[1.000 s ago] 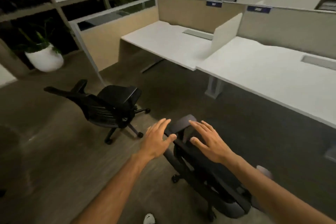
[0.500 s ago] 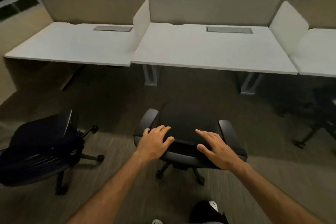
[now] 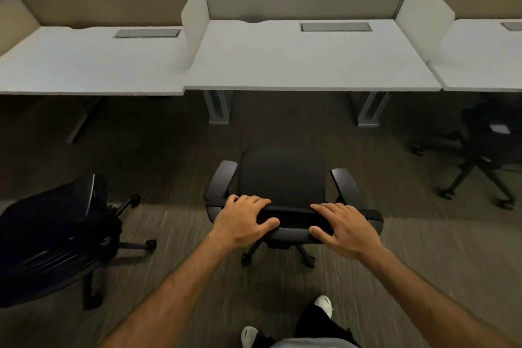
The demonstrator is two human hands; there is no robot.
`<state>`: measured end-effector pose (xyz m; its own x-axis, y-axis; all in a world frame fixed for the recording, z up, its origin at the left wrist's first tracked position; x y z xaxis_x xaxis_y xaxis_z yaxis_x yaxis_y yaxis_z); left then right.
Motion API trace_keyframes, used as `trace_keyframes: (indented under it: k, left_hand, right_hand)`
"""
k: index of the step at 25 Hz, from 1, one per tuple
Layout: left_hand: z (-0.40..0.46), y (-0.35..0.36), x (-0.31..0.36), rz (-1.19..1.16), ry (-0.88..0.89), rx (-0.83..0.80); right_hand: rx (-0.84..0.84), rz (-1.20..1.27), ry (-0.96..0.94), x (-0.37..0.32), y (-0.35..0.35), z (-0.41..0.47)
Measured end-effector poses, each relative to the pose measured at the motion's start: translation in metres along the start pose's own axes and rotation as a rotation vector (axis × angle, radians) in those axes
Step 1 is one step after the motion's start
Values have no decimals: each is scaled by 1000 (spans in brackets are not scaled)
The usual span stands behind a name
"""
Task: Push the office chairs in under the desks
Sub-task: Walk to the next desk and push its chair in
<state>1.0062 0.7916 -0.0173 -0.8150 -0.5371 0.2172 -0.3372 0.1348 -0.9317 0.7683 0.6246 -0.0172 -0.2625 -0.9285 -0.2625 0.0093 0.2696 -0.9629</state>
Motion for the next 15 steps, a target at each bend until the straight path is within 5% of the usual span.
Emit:
trace_keyframes:
  k: [15]
  left_hand:
    - [48,-13,1,-23,32,63]
  right_hand:
    - [52,-2,59,25,-10,33]
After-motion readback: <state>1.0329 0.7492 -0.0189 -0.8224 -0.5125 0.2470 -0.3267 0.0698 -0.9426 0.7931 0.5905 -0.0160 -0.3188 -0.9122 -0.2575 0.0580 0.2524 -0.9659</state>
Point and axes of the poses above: each hand's wrist, its own z-axis towards the middle knuckle, its own y-axis out of the palm, x = y × z, the point moved 1 cm from there along z, towards the middle knuckle, and after that the axes turned 12 degrees about -y, right-handed, at the moved point
